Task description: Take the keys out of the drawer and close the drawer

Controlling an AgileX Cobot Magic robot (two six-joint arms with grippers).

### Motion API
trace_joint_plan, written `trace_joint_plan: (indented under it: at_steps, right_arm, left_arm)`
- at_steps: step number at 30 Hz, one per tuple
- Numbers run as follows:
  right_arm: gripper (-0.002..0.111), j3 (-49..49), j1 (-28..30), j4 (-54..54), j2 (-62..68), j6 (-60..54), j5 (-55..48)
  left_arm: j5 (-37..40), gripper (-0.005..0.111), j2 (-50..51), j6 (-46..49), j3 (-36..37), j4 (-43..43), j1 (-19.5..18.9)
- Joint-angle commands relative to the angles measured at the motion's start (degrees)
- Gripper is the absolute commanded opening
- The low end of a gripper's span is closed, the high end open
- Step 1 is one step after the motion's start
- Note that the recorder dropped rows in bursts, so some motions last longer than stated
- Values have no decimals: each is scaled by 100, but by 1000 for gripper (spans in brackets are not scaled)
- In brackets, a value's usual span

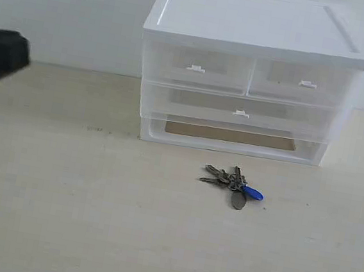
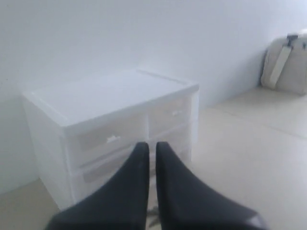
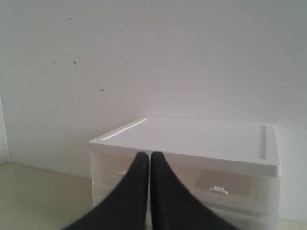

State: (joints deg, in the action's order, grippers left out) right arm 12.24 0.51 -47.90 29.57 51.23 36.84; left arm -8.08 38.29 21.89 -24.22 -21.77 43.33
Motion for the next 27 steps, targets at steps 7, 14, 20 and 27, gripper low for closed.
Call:
trace_joint_plan:
  at_steps: [7, 14, 20, 27]
  right_arm:
    - [0, -506, 34, -561, -1851, 900, -1493]
    - [0, -692, 34, -809, -2928, 1634, -1540]
    - [0, -692, 19, -849, -2957, 1825, -1436]
    - [0, -692, 19, -881, -2957, 1840, -1863]
  left_arm:
    - [-410, 4, -2044, -466, 588, -36, -11]
    - [-591, 4, -2491, -556, 774, -36, -11]
    - [-573, 4, -2451, -556, 787, -7, -11]
    - [-482, 4, -2451, -556, 790, -7, -11]
